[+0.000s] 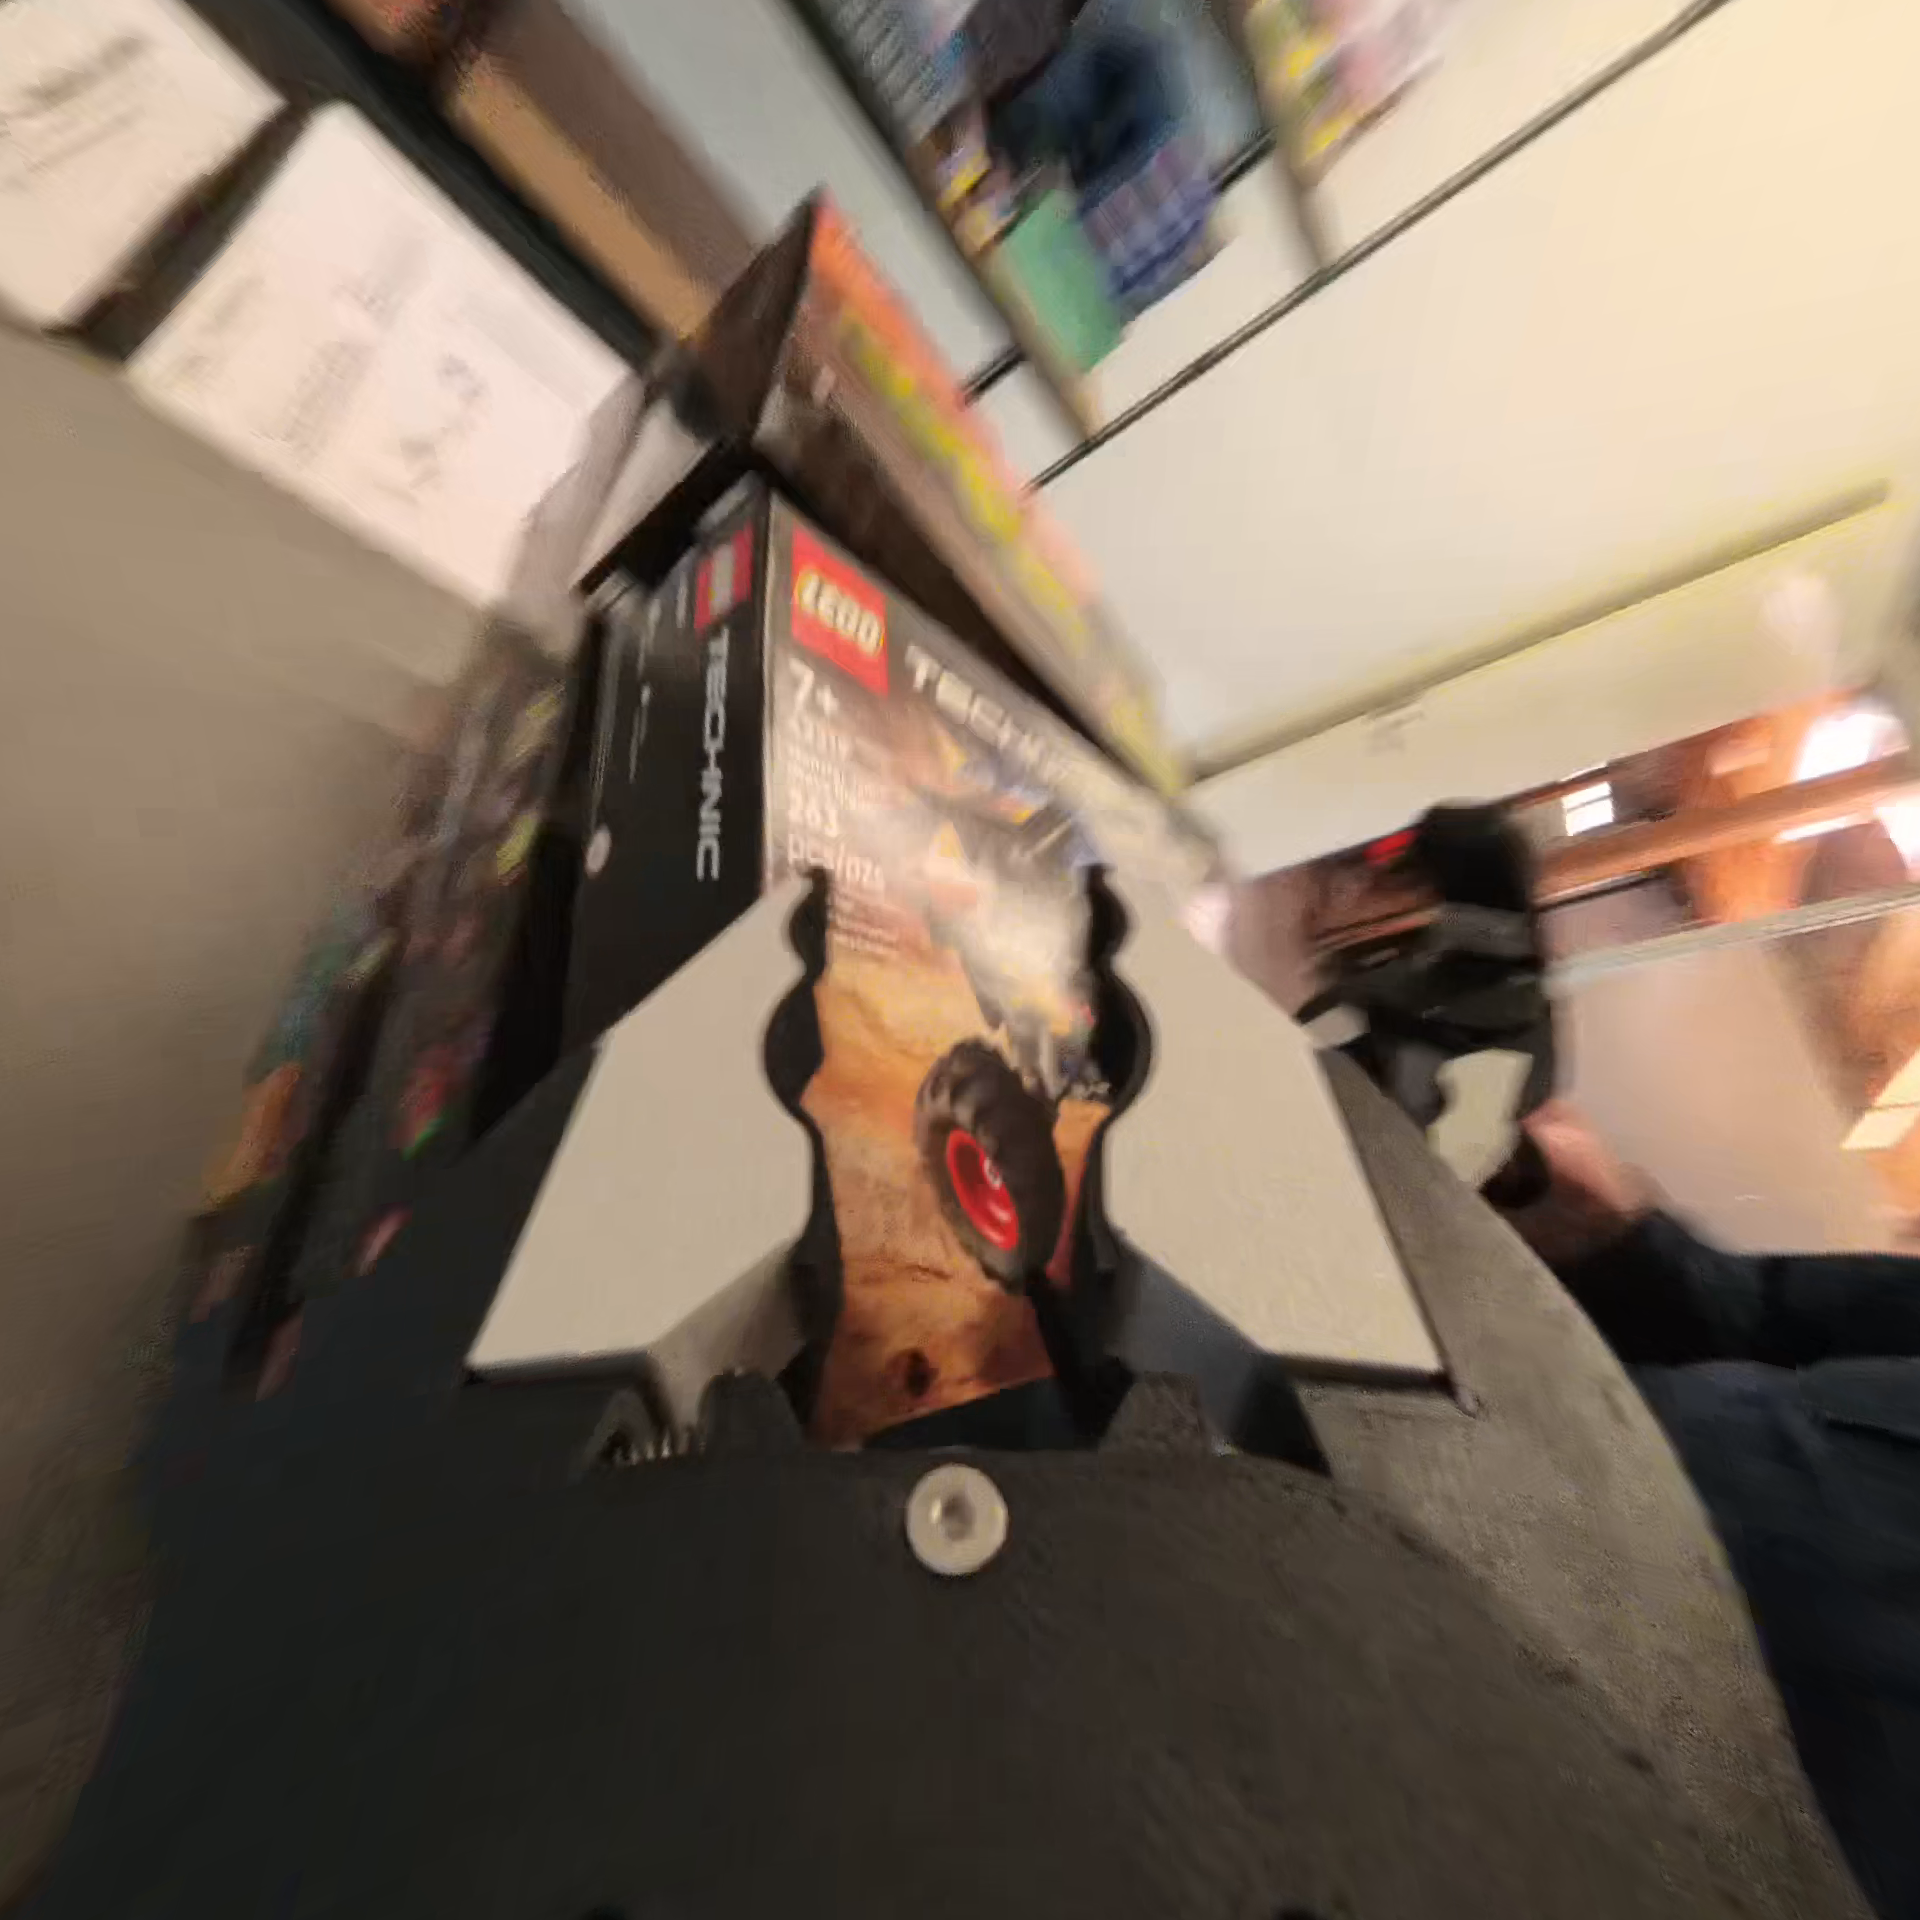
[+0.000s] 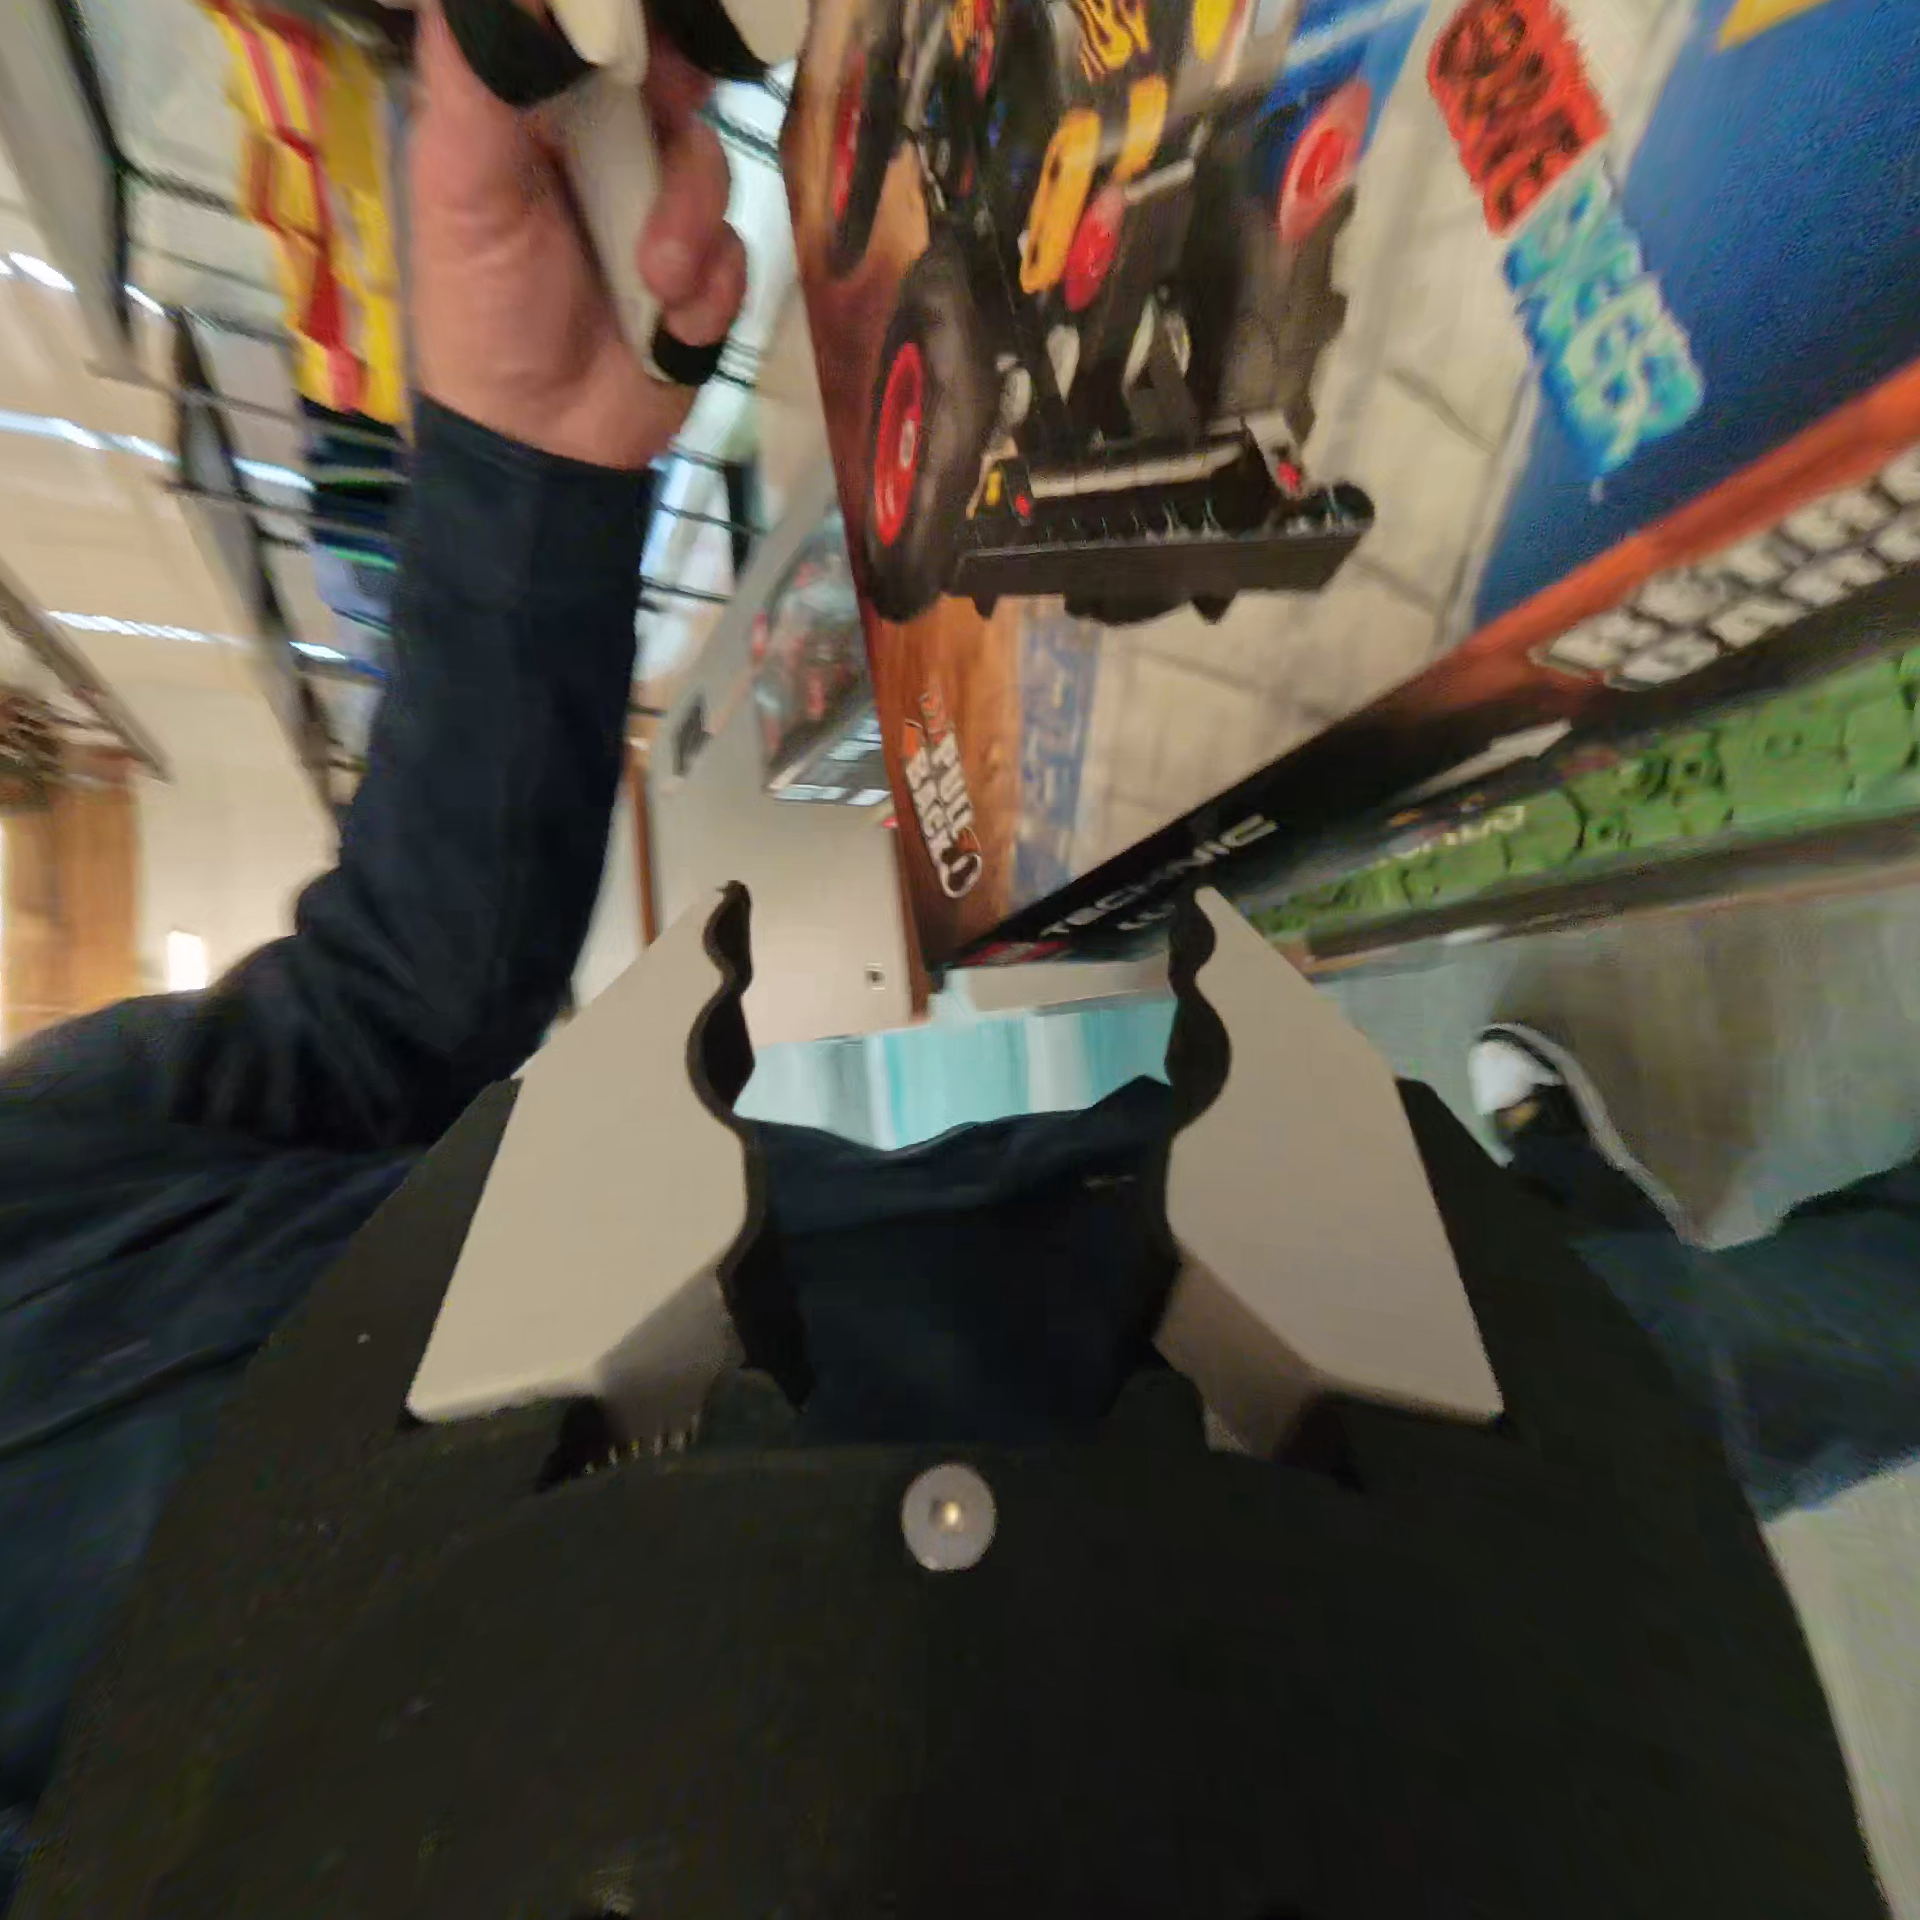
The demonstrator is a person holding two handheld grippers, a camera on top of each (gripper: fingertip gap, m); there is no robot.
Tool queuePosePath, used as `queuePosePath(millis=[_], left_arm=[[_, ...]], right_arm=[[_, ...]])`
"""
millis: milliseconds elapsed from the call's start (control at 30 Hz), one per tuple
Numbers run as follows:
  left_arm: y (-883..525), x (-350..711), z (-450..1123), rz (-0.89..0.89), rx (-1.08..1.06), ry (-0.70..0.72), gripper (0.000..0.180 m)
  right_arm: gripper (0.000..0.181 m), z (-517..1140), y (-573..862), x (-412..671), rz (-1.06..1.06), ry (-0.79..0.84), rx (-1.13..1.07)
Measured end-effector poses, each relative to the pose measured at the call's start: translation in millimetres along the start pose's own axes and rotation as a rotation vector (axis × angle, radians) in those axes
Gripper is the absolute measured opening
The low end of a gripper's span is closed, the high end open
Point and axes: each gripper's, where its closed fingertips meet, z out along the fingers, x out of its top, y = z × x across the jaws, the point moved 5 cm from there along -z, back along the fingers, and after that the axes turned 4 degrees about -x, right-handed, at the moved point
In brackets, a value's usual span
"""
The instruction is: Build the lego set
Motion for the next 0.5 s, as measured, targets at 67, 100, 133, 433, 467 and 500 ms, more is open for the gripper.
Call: queuePosePath(millis=[67, 100, 133, 433, 467, 500], left_arm=[[5, 15, 1, -0.048, -0.098, 0.135, 0.051], [1, 17, -4, -0.017, -0.041, 0.158, 0.054], [1, 18, -11, 0.021, -0.010, 0.190, 0.057], [4, -54, -141, -0.015, 0.214, 0.345, 0.058], [0, -70, -160, -0.048, 0.257, 0.360, 0.059], [-4, -86, -180, -0.073, 0.304, 0.381, 0.061]], right_arm=[[0.082, -20, -3, 0, 0.030, 0.040, 0.066], [0.073, -28, -5, 0, 0.021, 0.065, 0.078], [0.067, -35, -7, 0, 0.013, 0.082, 0.087], [0.050, -34, -97, 7, -0.373, 0.062, 0.296], [0.055, -19, -108, 8, -0.432, 0.030, 0.290], [0.062, -1, -118, 7, -0.468, -0.013, 0.293]])
